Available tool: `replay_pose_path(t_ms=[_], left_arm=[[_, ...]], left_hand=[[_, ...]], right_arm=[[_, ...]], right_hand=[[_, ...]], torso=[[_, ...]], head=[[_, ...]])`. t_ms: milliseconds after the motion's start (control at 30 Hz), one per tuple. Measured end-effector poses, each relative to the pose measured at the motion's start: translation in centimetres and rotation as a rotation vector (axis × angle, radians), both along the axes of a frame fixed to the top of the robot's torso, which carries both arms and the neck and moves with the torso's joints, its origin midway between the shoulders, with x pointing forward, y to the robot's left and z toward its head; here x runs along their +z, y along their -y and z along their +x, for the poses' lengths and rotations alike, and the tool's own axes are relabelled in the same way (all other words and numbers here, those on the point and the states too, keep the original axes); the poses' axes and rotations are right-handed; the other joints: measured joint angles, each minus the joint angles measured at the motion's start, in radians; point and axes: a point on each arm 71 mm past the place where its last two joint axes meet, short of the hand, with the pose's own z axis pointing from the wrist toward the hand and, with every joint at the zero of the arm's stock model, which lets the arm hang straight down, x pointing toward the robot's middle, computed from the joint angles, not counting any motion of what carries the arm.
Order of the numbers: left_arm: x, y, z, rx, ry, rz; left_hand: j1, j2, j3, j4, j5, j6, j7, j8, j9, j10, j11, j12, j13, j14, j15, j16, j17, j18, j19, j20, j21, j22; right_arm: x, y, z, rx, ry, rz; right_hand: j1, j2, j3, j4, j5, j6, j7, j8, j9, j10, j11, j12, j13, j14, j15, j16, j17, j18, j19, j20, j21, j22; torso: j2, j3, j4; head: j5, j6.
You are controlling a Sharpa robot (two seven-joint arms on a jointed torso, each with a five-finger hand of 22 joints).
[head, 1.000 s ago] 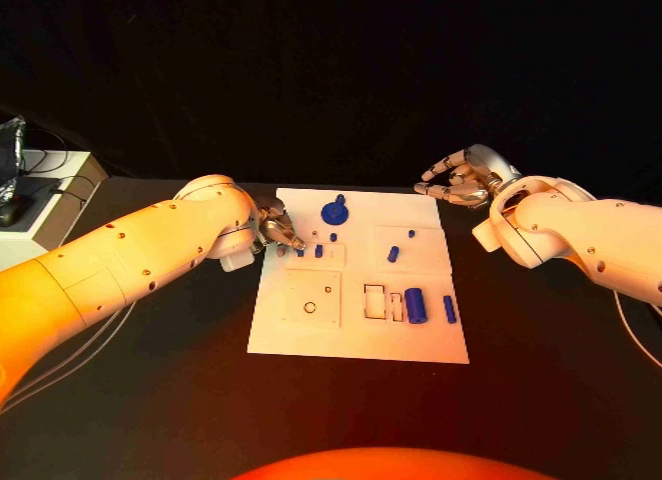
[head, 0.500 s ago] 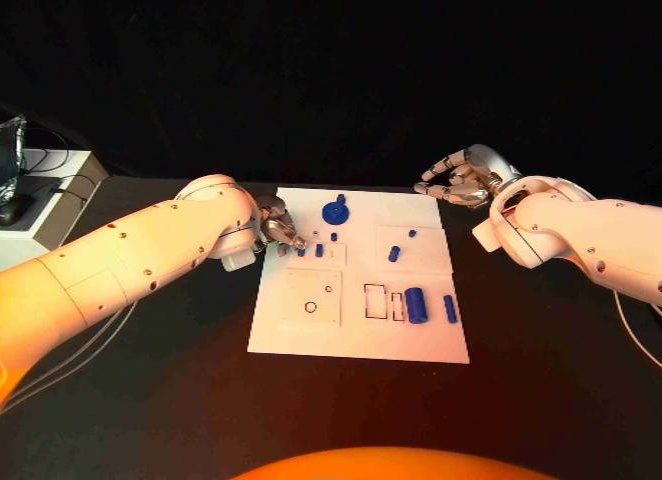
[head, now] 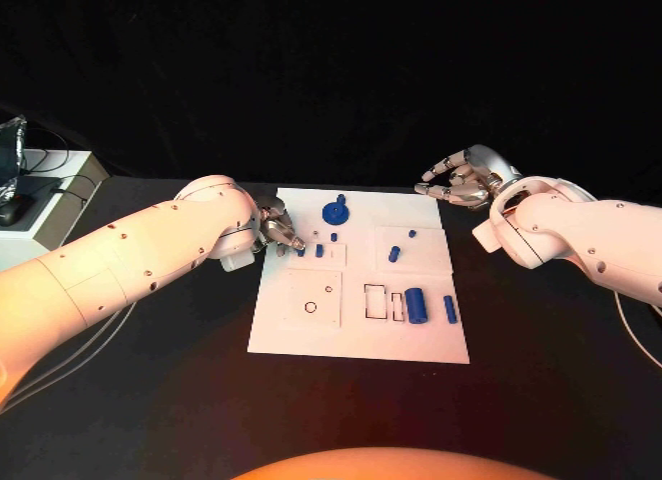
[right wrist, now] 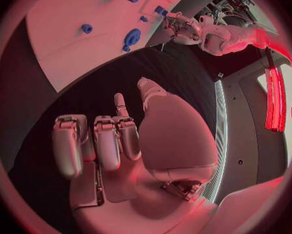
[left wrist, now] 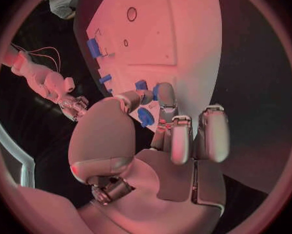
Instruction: Assemble the parts on the task board
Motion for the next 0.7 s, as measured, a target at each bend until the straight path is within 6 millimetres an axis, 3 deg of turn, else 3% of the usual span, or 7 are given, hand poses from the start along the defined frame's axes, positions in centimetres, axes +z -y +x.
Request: replay_pose_path(t_ms=[700], left_arm=[[-0.10,-0.17,0.03,-0.004,-0.004,0.011]], left_hand=[[0.005,-0.004,0.000,0.000,0.012,0.004,0.003,-0.009,0.001,0.007,-0.003,0.000,-0.001,0.000,0.000,0.000,0.000,0.000,0.000,0.000,0.004,0.000]], right_arm=[[-0.03,0.03,-0.02,0.000,0.000,0.000]], right_hand=[[0.000,0.000,0.000,0.000,0.000,0.000,0.000,0.000,0.001,0.000,0.000,0.000,0.000,0.000,0.000,0.000,0.000,0.000,0.000,0.000,0.000,0.000]], torso=[[0.000,-0.0010,0.0006]], head=[[0.002,0.000]])
